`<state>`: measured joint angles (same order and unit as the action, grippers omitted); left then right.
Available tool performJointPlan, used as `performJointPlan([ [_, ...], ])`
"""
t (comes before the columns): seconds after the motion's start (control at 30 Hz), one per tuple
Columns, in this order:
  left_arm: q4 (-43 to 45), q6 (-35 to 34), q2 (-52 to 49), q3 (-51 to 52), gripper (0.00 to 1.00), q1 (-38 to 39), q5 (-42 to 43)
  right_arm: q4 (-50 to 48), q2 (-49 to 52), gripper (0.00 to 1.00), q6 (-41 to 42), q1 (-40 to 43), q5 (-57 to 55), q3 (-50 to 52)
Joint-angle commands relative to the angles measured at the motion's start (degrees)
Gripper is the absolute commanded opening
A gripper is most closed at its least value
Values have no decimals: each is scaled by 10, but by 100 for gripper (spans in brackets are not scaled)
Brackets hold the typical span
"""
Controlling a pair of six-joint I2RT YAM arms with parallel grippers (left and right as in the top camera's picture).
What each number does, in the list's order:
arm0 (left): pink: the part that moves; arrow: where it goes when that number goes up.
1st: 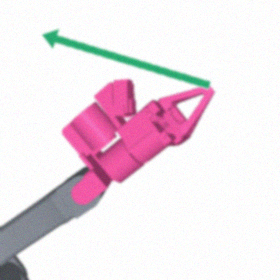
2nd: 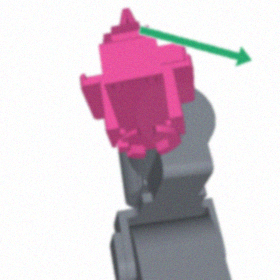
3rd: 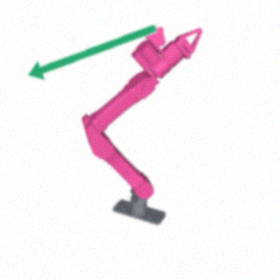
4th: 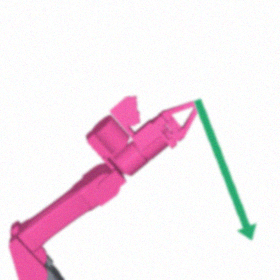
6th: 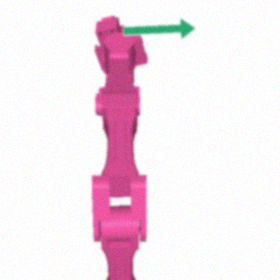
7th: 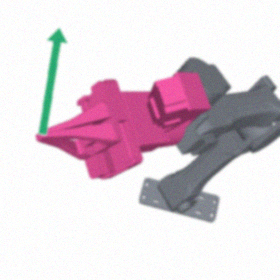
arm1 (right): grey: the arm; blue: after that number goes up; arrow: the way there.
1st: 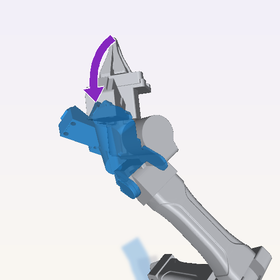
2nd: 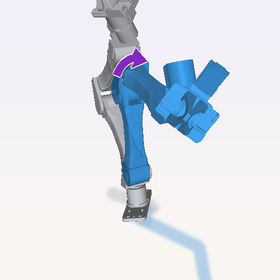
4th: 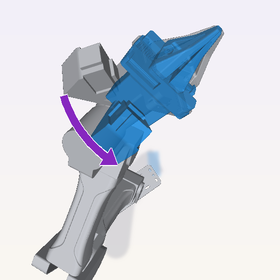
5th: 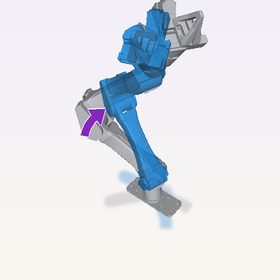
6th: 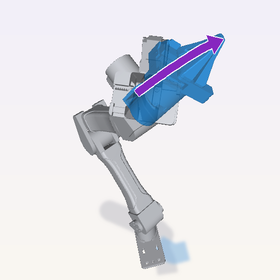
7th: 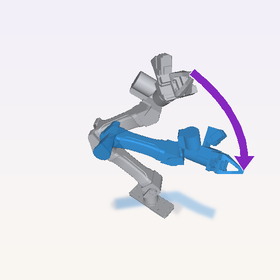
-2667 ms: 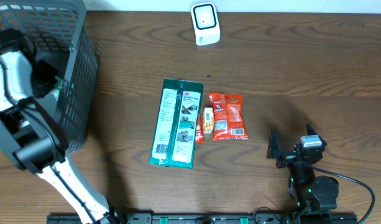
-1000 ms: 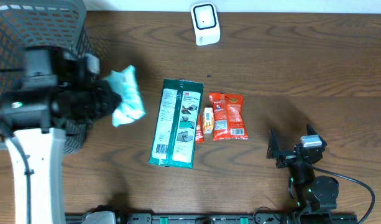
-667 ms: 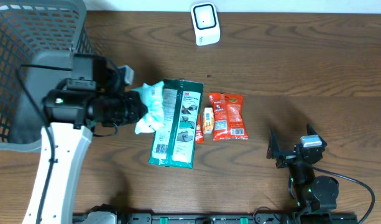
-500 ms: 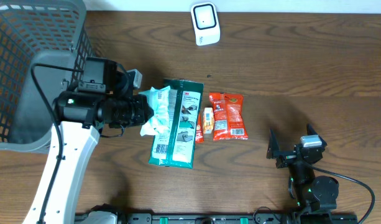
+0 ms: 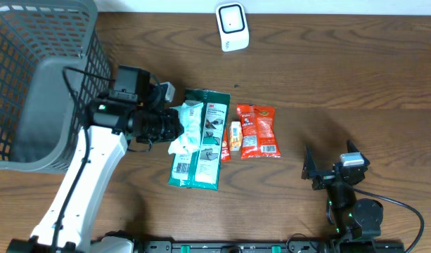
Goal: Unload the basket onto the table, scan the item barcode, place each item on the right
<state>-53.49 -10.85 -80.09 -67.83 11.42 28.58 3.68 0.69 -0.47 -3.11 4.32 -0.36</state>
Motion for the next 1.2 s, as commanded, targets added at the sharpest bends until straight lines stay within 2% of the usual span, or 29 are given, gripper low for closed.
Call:
performJointPlan([
  [0.0,11,1,-23,2,7,13,8,2,-3,99,-3,6,3,1],
  [0.77,40,1,-206,2,8,39,-42,2,-3,99,-3,6,3,1],
  [0.8,42,1,-207,2,17,39,-42,2,-3,99,-3,6,3,1],
  [0.87,45,1,-208,2,47,39,-42,2,-3,99,-3,6,3,1],
  [0.9,45,1,-208,2,53,39,-42,2,-3,99,-3,6,3,1],
  [1.03,42,1,-203,-3,63,38,-41,2,-3,99,-3,6,3,1],
  [1.17,33,1,-193,-19,64,38,-41,2,-3,99,-3,6,3,1],
])
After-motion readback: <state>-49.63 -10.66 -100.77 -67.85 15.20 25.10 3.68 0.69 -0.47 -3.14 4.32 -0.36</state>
